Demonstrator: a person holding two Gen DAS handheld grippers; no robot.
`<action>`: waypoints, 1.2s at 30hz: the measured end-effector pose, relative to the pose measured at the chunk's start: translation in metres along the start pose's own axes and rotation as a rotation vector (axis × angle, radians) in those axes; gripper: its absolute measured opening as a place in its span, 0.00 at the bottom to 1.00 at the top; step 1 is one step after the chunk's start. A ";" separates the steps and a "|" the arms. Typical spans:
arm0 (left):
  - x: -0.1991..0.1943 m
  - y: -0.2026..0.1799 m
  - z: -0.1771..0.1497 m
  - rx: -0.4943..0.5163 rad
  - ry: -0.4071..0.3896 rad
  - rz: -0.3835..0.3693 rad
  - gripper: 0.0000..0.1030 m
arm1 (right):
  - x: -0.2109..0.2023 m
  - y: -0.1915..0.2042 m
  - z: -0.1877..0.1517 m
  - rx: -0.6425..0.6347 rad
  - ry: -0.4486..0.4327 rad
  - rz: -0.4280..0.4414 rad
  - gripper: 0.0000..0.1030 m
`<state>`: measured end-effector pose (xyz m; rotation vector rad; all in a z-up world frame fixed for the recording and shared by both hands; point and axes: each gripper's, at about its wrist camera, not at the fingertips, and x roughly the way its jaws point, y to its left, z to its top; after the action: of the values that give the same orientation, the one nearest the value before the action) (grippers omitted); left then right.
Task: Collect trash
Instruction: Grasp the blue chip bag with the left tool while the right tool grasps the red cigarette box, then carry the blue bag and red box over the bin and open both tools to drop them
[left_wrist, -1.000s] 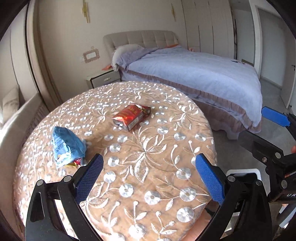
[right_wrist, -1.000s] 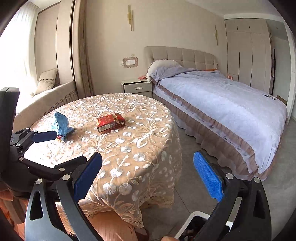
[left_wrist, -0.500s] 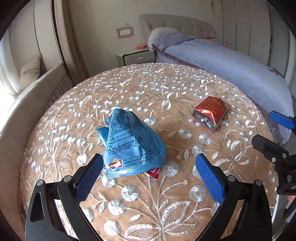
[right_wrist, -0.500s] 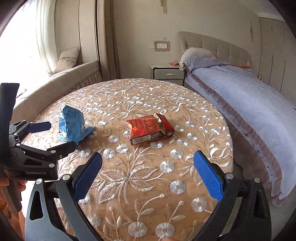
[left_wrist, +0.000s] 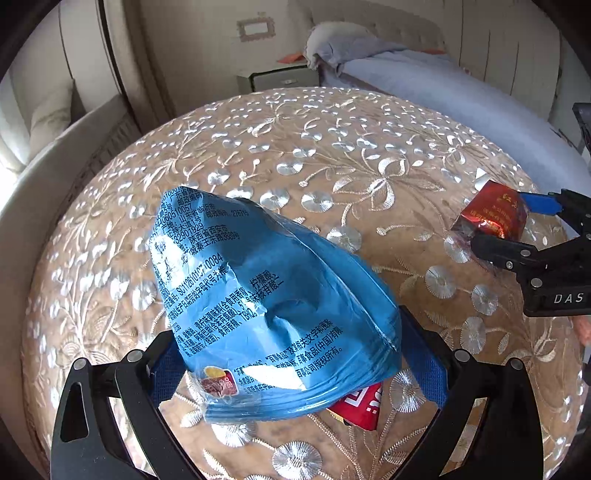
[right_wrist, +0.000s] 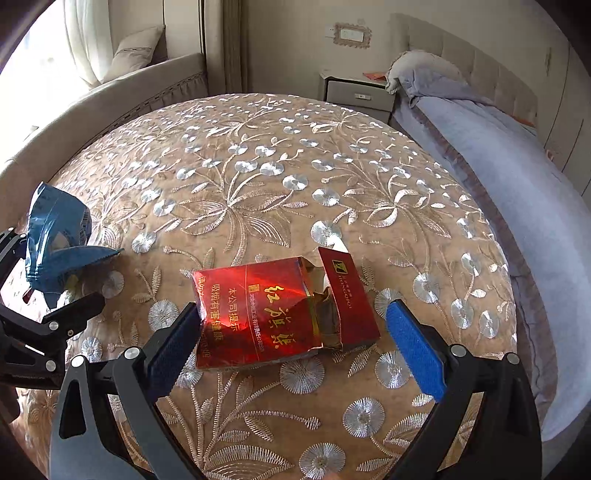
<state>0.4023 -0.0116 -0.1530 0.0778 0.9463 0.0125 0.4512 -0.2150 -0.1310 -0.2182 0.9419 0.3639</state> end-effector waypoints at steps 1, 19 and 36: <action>0.004 0.002 0.000 -0.010 0.010 -0.015 0.95 | 0.005 -0.003 0.001 0.015 0.012 0.011 0.95; -0.041 0.010 -0.029 -0.108 -0.094 -0.103 0.80 | -0.058 0.023 -0.046 0.068 -0.155 0.007 0.86; -0.162 -0.056 -0.082 0.050 -0.283 -0.112 0.80 | -0.173 0.042 -0.126 0.056 -0.290 -0.023 0.86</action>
<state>0.2402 -0.0697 -0.0738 0.0708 0.6673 -0.1233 0.2483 -0.2554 -0.0624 -0.1202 0.6621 0.3371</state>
